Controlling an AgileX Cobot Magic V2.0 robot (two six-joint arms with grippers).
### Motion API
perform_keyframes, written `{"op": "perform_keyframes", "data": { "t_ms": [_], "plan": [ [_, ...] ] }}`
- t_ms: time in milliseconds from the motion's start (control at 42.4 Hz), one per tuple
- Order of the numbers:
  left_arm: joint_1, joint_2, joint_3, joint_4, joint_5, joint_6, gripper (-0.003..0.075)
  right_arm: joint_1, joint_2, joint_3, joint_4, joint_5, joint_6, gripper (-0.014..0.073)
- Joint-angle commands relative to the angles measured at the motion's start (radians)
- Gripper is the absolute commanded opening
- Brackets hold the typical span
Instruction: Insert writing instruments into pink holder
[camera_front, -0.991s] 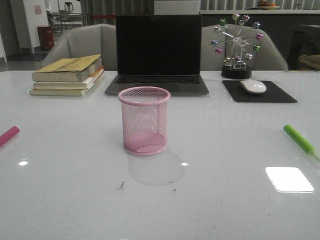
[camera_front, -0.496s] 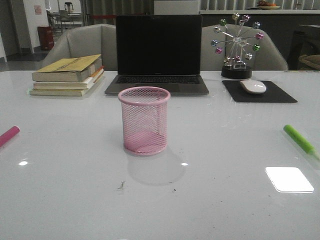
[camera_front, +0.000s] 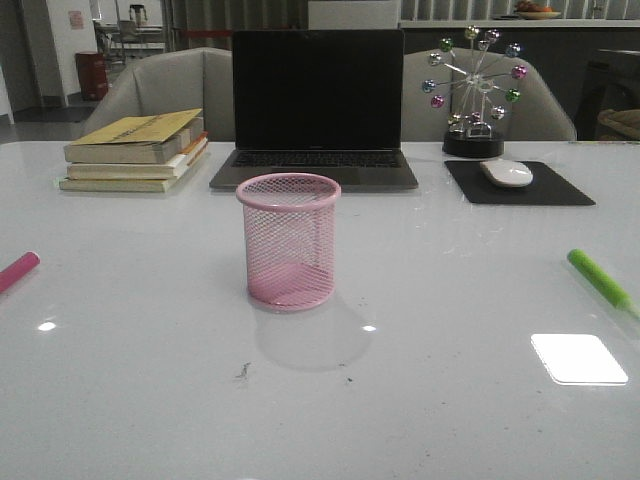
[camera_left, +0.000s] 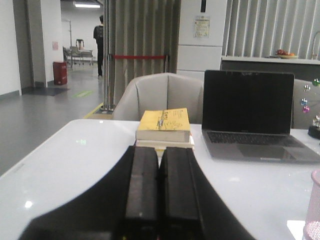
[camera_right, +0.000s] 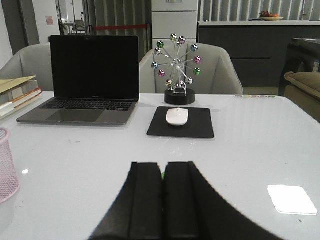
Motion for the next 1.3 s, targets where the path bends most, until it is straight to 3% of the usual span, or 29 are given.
{"op": "perform_keyframes", "data": {
  "t_ms": [0,212,637,920,1085,1274],
  "plan": [
    [-0.002,-0.017,-0.065,-0.008,-0.127,-0.008,0.0092,-0.006,-0.022,-0.077,0.000,-0.092,-0.011,0.0057],
    [-0.002,0.010,-0.270,-0.008,-0.071,-0.008,0.0092,-0.006,0.009,-0.286,0.000,0.043,-0.011,0.0057],
    [-0.006,0.313,-0.685,-0.028,0.364,-0.008,0.0092,-0.006,0.348,-0.664,0.000,0.389,-0.011,0.0057],
    [-0.006,0.484,-0.695,-0.031,0.541,-0.008,0.0091,-0.006,0.560,-0.680,0.000,0.564,-0.011,0.0057],
    [-0.006,0.572,-0.695,-0.031,0.635,-0.008,0.0091,-0.006,0.657,-0.680,0.000,0.559,-0.011,0.0057],
    [-0.006,0.644,-0.695,-0.031,0.641,-0.008,0.0092,-0.006,0.731,-0.680,-0.006,0.566,-0.011,0.0057]
  ]
}}
